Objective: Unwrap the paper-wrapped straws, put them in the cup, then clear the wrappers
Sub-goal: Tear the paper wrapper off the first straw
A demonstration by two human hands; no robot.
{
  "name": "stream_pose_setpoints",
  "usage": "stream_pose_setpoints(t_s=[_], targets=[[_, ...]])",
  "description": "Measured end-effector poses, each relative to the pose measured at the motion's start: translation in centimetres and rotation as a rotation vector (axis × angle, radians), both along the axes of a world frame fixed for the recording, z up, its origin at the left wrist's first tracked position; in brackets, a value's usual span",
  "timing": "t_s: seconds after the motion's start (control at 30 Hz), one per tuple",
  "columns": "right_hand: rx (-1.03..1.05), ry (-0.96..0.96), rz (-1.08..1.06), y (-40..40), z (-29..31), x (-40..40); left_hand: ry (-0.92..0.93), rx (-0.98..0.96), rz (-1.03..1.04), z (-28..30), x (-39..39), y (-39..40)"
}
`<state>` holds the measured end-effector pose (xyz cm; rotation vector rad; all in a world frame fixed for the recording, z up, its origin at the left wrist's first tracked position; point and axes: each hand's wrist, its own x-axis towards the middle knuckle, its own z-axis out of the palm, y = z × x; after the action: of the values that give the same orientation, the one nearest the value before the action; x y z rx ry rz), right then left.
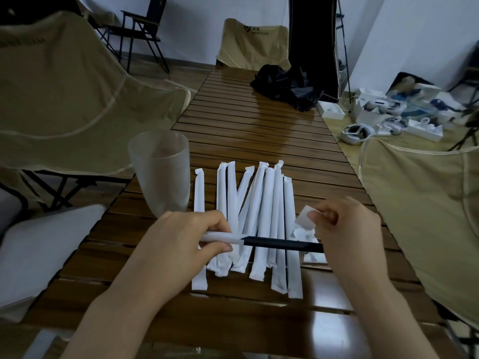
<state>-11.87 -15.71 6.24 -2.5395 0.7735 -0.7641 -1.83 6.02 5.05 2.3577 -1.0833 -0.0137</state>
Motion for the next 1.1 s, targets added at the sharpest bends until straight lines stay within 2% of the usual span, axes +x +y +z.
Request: stream_pose_setpoints(t_s=[0.2, 0.3, 0.37, 0.5, 0.6, 0.77, 0.87, 1.1], targets=[[0.117, 0.269, -0.103, -1.0, -1.3, -0.1, 0.059, 0.099, -0.014, 0.5, -0.2, -0.3], [0.132, 0.271, -0.049, -0.7, -1.3, 0.1, 0.055, 0.119, 0.012, 0.5, -0.3, -0.3], [0.116, 0.238, 0.075, -0.1, -0.5, 0.1, 0.056, 0.12, 0.031, 0.3, -0.3, -0.2], [0.221, 0.294, 0.5, 2.5, 1.3, 0.7, 0.056, 0.104, 0.032, 0.3, -0.4, -0.4], [0.189, 0.348, 0.641, 4.0, 1.1, 1.3, 0.089, 0.104, 0.01, 0.3, -0.3, -0.8], [0.18, 0.338, 0.603, 4.0, 0.8, 1.7, 0.168, 0.031, -0.029, 0.4, -0.4, -0.6], [0.185, 0.315, 0.569, 3.8, 1.0, 1.6, 0.139, -0.047, -0.02, 0.3, -0.4, -0.2], [0.167, 0.368, 0.6, 4.0, 1.3, 1.6, 0.194, -0.046, -0.069, 0.4, -0.2, -0.2]])
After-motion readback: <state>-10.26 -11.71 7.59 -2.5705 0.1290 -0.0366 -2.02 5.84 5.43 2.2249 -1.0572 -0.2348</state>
